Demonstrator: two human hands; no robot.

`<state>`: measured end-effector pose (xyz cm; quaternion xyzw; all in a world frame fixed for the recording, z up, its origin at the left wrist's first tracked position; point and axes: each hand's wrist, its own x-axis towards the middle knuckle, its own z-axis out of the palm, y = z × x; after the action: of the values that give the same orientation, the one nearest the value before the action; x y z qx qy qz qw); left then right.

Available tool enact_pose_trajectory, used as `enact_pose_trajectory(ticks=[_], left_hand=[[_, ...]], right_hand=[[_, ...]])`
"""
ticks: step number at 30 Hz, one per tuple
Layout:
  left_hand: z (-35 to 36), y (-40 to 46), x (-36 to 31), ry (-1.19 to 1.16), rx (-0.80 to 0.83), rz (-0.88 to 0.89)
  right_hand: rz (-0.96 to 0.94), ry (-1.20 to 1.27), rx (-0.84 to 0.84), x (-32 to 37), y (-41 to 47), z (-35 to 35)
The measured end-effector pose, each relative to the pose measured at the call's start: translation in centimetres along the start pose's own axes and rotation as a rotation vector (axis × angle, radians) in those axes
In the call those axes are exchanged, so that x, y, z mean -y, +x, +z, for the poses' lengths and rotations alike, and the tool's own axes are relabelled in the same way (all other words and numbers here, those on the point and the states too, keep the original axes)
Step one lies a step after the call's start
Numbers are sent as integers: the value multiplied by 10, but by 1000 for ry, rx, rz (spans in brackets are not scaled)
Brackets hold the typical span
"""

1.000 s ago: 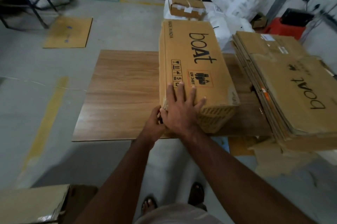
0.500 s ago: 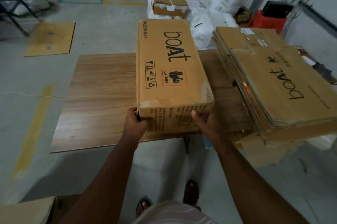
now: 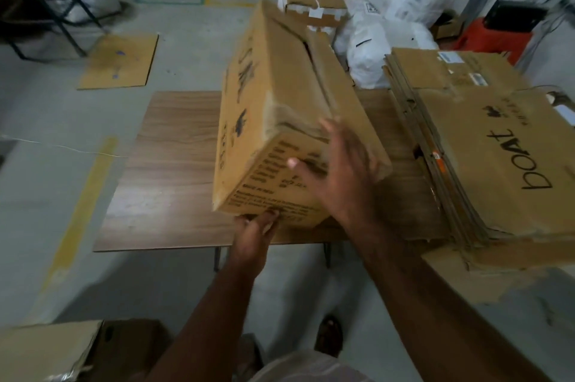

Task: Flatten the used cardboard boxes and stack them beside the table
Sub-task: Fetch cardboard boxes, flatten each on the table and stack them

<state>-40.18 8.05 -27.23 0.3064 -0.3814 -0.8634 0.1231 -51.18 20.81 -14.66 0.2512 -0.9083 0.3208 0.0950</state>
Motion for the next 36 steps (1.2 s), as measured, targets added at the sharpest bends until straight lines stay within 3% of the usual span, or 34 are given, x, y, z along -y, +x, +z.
enact_pose_trajectory(ticks=[4,9,18,22,29,33,36], left_hand=[[14,-9,22,-112,1,-48],[3,-15,34,-135,-82,-76],[-16,4,24,159,14,-176],[-15,4,14,346,48,-222],[-33,11,-13,555,76,-229],[-59,12,-37,580,-125,-160],[-77,17,-75,536,-298,0]], right_hand=[[-225,-334,60,46,-4,9],[-261,-462,136,70,-22,32],[-146,-548,124,53,-22,52],[-224,-589,182,25,-43,72],[-233,-572,132,18,-47,79],[-207,-518,122,24,-45,78],[-125,-399,132,37,-23,68]])
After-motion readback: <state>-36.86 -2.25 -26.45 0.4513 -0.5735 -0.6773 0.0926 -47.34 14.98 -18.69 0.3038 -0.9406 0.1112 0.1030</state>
